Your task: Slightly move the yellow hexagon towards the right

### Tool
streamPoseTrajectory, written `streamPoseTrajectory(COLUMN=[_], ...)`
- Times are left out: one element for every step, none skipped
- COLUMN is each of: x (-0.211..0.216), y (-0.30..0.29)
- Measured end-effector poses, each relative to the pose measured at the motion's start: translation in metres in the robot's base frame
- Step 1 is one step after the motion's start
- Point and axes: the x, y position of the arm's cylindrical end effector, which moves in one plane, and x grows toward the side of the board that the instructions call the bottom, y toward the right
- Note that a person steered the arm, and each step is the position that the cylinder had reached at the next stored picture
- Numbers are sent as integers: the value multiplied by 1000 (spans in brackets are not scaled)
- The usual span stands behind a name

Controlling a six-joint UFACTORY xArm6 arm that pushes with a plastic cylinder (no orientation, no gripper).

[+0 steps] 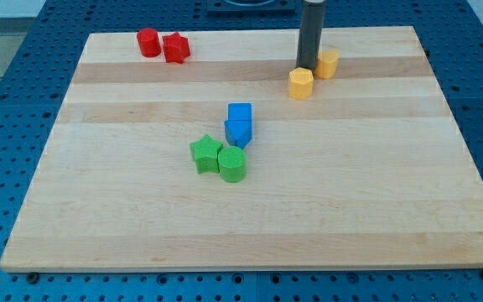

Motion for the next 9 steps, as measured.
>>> streamPoseTrajectory(x=[1,-1,10,30,31,32,41,41,41], y=[-7,-39,-51,-45,-37,-40,-39,-33,-31])
